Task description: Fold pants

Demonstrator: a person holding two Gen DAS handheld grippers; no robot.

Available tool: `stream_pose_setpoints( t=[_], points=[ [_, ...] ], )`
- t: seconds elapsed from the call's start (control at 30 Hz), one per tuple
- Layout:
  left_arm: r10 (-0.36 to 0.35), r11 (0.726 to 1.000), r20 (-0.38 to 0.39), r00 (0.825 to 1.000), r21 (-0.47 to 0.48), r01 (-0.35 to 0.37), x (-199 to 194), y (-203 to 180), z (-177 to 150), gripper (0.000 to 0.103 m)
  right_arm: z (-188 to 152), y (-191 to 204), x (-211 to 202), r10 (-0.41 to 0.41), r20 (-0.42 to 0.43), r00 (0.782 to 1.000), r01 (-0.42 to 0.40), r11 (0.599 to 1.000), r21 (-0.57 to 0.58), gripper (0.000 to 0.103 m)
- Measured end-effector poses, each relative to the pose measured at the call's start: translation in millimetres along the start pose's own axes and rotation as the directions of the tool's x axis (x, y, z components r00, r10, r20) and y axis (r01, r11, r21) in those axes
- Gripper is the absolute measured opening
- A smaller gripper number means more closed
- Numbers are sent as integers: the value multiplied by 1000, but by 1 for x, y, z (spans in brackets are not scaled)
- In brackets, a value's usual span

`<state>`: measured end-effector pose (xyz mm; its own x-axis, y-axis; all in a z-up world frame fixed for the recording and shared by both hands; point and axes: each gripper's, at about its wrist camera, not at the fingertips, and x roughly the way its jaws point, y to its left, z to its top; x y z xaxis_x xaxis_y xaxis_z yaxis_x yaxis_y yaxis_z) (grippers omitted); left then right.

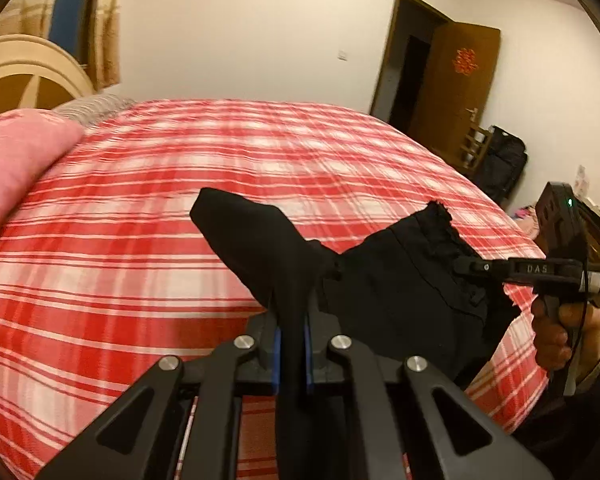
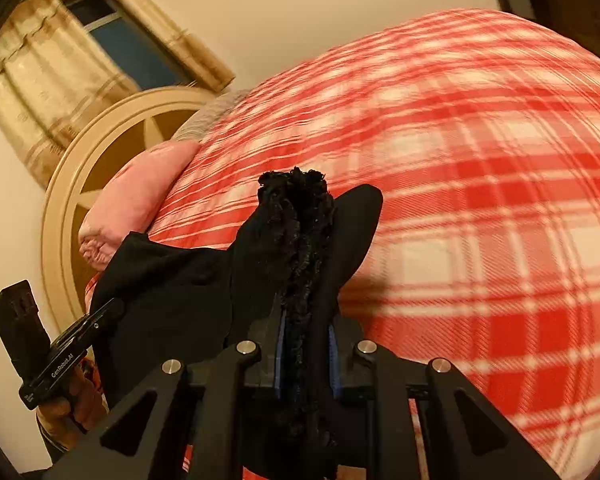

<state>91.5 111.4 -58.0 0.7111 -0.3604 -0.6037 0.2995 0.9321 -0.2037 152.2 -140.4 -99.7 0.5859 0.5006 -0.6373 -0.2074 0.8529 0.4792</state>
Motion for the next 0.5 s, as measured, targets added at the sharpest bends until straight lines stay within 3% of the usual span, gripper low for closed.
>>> stream_pose_setpoints(
  t=[0.2,0.5],
  points=[
    [106,994,34,994,-40,-105,-19,42,3,8,30,51,42,68,-36,997,-70,994,-81,17],
    [195,974,31,980,-121,-190,-29,99,-4,8,53,104,106,120,-119,986,-138,978,-156,17]
  ],
)
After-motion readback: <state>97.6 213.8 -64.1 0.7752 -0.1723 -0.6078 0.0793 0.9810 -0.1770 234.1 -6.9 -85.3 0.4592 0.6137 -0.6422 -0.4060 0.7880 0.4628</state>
